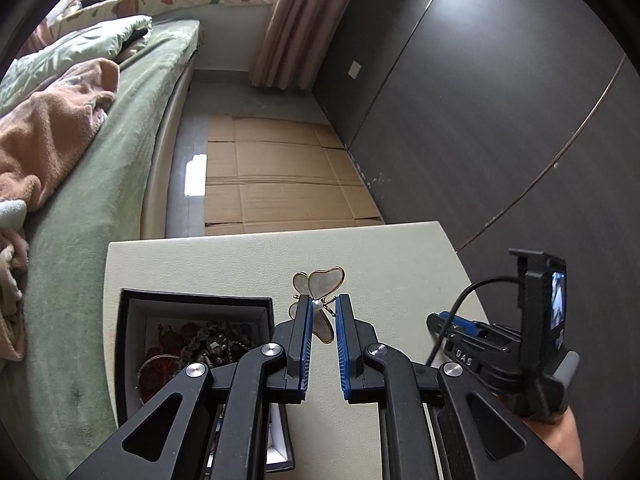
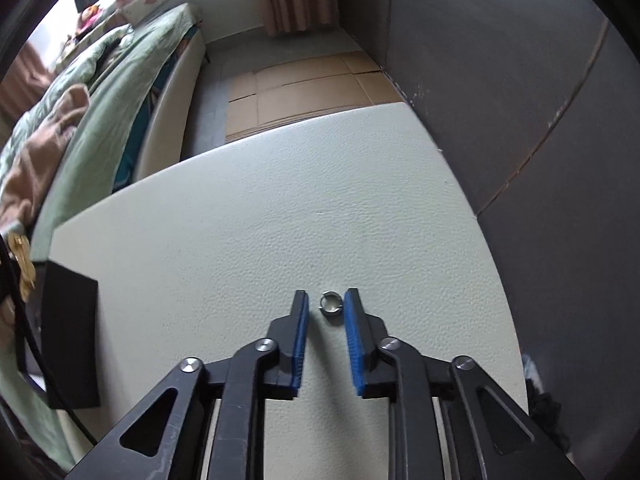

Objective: Organize jewelry
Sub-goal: 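Carry the butterfly pendant and silver ring into the black box and open both grippers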

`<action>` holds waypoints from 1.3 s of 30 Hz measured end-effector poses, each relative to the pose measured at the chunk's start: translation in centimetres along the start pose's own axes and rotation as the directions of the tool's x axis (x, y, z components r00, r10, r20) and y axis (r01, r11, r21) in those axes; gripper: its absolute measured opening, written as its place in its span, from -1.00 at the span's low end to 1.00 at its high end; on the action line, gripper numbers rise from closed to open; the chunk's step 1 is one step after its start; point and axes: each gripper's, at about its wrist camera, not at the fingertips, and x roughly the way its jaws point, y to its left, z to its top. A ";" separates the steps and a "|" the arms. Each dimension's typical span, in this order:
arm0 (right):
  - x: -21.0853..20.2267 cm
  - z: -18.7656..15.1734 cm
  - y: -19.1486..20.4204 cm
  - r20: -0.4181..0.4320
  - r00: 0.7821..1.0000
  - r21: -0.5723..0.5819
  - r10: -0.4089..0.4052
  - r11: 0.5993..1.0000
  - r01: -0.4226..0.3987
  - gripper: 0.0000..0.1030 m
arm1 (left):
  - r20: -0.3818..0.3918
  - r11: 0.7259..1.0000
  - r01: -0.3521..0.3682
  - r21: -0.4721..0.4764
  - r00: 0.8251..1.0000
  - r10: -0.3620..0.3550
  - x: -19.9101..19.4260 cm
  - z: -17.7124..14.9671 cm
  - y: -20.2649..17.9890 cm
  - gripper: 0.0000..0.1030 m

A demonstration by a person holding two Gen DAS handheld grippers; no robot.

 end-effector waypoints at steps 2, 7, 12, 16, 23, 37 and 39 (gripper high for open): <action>-0.2 -0.1 0.0 0.010 1.000 -0.014 -0.005 1.000 0.005 -0.73 | 0.006 1.000 -0.003 -0.006 1.000 0.004 -0.4 -0.1 0.3 -0.77; -1.0 -0.8 -1.3 0.018 0.996 0.036 0.088 0.995 -0.089 -0.74 | 0.022 1.000 -0.013 -0.027 1.000 0.013 -1.9 -0.6 1.3 -0.77; -3.8 -1.6 -1.6 0.070 0.979 0.059 0.194 0.979 -0.198 -0.74 | 0.044 0.999 -0.024 -0.045 0.999 0.026 -3.6 -1.1 2.2 -0.77; -5.5 -2.3 -0.8 0.109 0.965 0.034 0.237 0.970 -0.242 -0.74 | 0.047 0.997 -0.043 -0.057 0.998 0.045 -4.5 -1.6 3.0 -0.77; -8.0 -3.6 1.5 0.164 0.945 -0.023 0.282 0.959 -0.282 -0.74 | 0.047 0.994 -0.073 -0.081 0.996 0.077 -5.4 -2.2 4.5 -0.76; -10.8 -4.6 8.6 0.209 0.858 -0.146 0.470 0.882 -0.448 -0.74 | 0.067 0.983 -0.079 -0.166 0.994 0.091 -7.3 -2.5 6.8 0.53; -10.9 -4.8 9.5 0.203 0.847 -0.159 0.491 0.870 -0.466 -0.74 | 0.060 0.981 -0.088 -0.174 0.993 0.099 -7.3 -2.5 7.2 0.53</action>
